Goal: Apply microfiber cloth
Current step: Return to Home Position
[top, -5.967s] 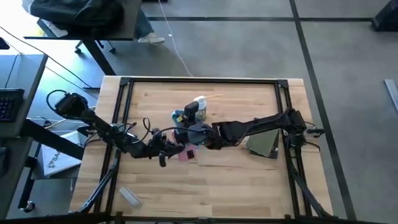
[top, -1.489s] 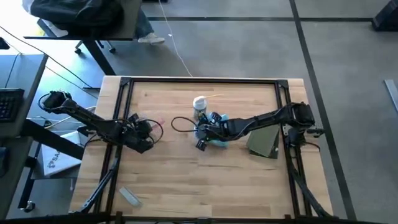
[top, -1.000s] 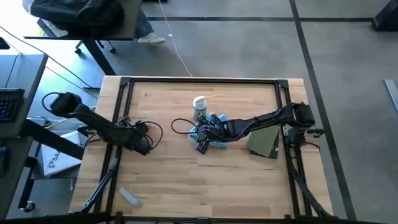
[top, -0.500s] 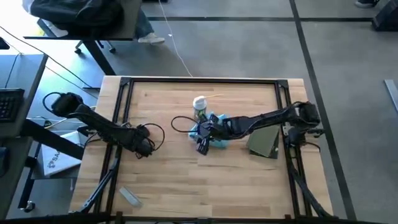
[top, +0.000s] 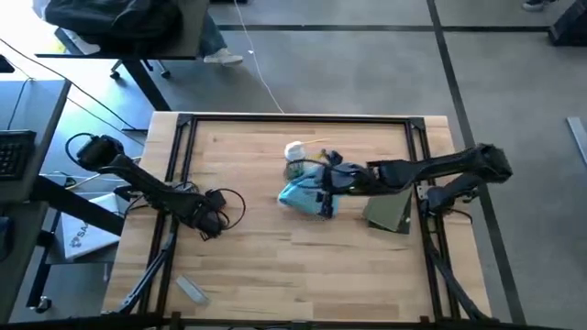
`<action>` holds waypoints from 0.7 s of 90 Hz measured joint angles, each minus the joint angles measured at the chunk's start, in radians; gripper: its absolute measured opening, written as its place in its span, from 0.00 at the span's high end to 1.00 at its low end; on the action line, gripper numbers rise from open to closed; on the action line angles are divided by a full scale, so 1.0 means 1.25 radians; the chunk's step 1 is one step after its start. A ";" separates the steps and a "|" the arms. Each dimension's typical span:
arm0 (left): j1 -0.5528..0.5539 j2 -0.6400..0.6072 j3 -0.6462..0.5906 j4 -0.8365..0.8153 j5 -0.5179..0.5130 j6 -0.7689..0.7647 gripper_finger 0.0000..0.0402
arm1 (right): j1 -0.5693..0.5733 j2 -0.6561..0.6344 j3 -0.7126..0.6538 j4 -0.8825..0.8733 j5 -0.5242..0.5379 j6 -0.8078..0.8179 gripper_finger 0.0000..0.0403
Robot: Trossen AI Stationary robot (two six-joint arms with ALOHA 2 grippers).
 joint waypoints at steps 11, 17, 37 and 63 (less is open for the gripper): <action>-0.007 0.000 0.000 -0.003 0.005 -0.003 0.52 | 0.001 -0.123 -0.157 0.136 -0.001 0.038 0.57; -0.007 0.000 0.003 -0.005 0.019 -0.002 0.50 | 0.001 -0.202 -0.239 0.210 -0.001 0.046 0.58; -0.007 -0.002 0.077 -0.007 0.005 0.062 0.46 | 0.000 -0.483 -0.486 0.404 0.000 0.059 0.62; -0.011 -0.029 0.196 0.061 -0.177 0.271 0.46 | 0.000 -0.768 -0.637 0.405 -0.002 0.065 0.63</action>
